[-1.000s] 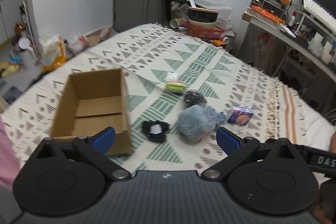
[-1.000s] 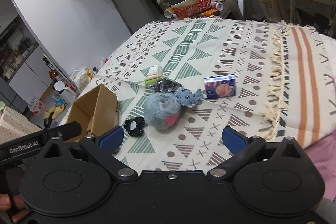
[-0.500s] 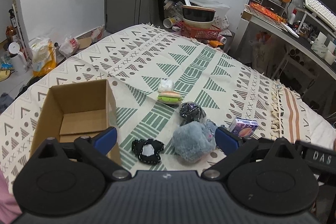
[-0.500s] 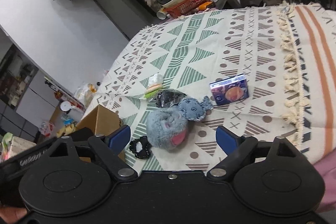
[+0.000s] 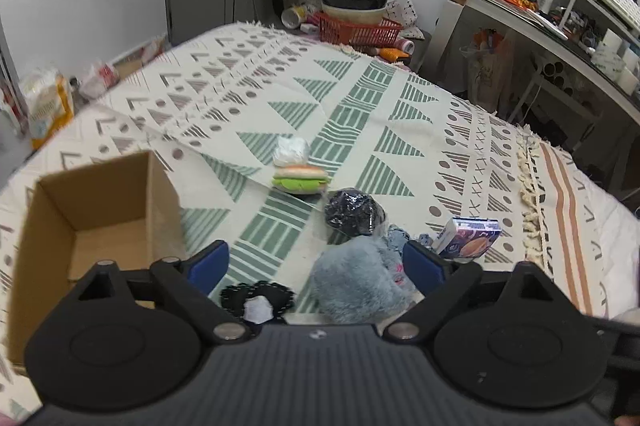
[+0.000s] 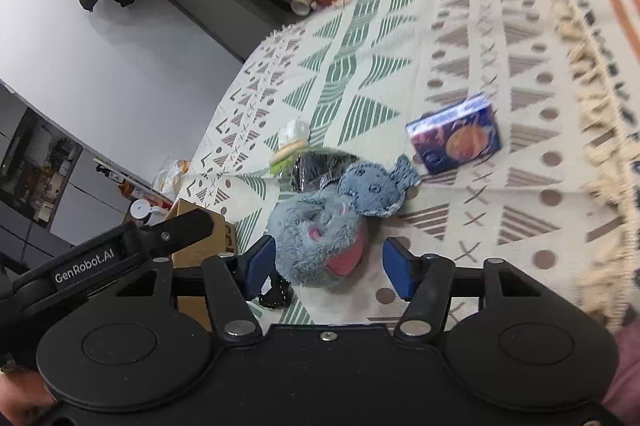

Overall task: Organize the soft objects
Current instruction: 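Reach the right gripper to the grey plush toy and grasp it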

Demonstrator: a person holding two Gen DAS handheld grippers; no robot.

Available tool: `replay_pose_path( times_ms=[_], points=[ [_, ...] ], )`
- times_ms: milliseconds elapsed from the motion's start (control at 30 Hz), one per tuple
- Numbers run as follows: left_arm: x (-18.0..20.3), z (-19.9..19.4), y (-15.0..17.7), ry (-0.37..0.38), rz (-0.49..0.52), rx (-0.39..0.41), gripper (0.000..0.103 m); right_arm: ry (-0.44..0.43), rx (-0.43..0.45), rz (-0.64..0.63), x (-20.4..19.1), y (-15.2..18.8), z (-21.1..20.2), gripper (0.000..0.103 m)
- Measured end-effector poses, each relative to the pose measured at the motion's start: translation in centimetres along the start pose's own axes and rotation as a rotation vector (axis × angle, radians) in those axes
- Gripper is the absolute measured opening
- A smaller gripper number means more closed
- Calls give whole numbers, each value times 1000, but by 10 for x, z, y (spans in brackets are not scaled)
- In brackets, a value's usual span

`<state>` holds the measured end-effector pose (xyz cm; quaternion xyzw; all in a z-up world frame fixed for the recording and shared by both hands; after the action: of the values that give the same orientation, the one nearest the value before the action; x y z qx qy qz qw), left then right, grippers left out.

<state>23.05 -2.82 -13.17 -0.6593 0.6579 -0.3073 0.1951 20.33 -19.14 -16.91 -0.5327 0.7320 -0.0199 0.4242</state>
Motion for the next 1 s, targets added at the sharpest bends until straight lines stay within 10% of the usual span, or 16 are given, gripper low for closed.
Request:
replay_pose_path(
  times_ms=[233, 700, 1000],
  points=[
    [-10, 26, 4, 37, -61, -32, 74, -41, -27, 100, 16, -5, 30, 38],
    [-18, 61, 15, 101, -102, -134, 71, -52, -164, 182, 31, 6, 76, 35],
    [-16, 75, 41, 139, -124, -242, 38, -62, -222, 122, 24, 19, 81, 21]
  ],
)
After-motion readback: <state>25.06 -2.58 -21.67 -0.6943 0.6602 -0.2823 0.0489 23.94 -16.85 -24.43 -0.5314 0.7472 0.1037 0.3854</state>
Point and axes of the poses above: each gripper's, at about its wrist camera, not at the fingertips, and z roughly the way its jaws point, x to its right, y to its underside, the point moved 5 cm from there along z, roughly the way its jaws point, and after that the axes turned 2 degrees about x, right-handed, at the moved point
